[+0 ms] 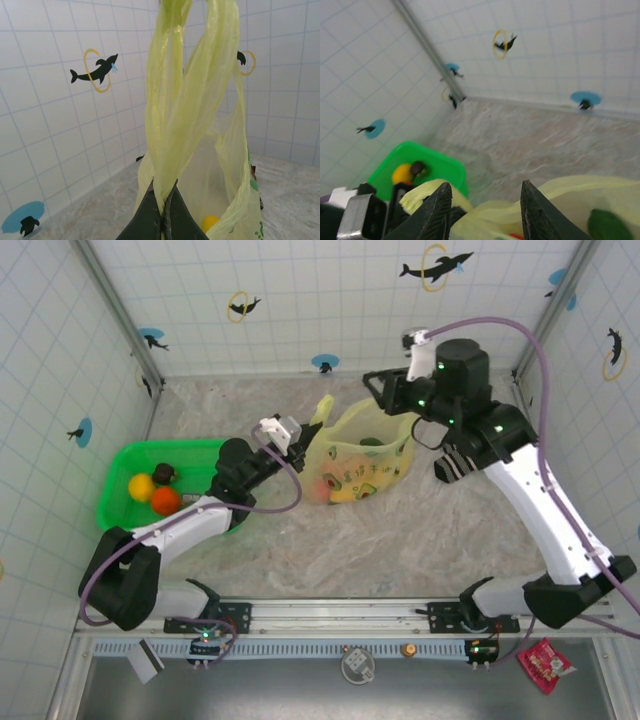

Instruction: Place the fake fruits into the plastic bag and tie a complex knot

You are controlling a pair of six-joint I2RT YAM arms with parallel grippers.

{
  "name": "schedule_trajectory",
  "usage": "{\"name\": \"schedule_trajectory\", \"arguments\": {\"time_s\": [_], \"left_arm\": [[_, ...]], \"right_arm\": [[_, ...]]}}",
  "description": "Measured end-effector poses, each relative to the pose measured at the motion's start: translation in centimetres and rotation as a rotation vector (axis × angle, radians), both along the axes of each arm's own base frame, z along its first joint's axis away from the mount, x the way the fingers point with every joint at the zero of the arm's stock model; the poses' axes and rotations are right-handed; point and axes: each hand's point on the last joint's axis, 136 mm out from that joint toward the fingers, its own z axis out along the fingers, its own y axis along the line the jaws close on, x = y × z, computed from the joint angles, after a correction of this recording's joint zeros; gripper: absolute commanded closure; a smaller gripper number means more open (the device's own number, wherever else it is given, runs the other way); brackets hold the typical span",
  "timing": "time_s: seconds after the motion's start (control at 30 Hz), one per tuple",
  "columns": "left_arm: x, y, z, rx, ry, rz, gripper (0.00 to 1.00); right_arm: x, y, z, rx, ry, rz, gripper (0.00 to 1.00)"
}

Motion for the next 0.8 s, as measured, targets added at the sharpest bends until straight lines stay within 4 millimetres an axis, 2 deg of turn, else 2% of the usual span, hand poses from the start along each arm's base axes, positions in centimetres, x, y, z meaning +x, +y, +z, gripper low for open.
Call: {"name": "schedule_trajectory", "arguments": {"time_s": [0.17, 0.3, 0.43, 0.6, 0.8], "left_arm": [[0.0, -0.2, -0.2, 0.015, -0.008, 0.011, 1.0], [0.0, -0.3, -0.3, 0.022, -0.01, 0.019, 1.0], [0.1, -0.2, -0.4, 0.032, -0.017, 0.027, 1.0], [-0.3, -0.3, -0.2, 0.034, -0.018, 0.028, 1.0], [-0.2, -0.4, -0.3, 0.043, -0.023, 0.042, 1.0]], "right_arm": [[-1.3, 4.7, -3.3, -0.038, 0.117, 0.12, 0.5], [-2.5, 6.7, -4.4, -0.053, 0.153, 0.167, 0.48], [-2.5, 7.3, -4.6, -0.062, 0.156, 0.165, 0.48], [-1.3, 6.6, -4.6, -0.076, 0.15, 0.105, 0.48], [0.5, 7.1, -2.6, -0.043, 0.139, 0.082, 0.66]]}}
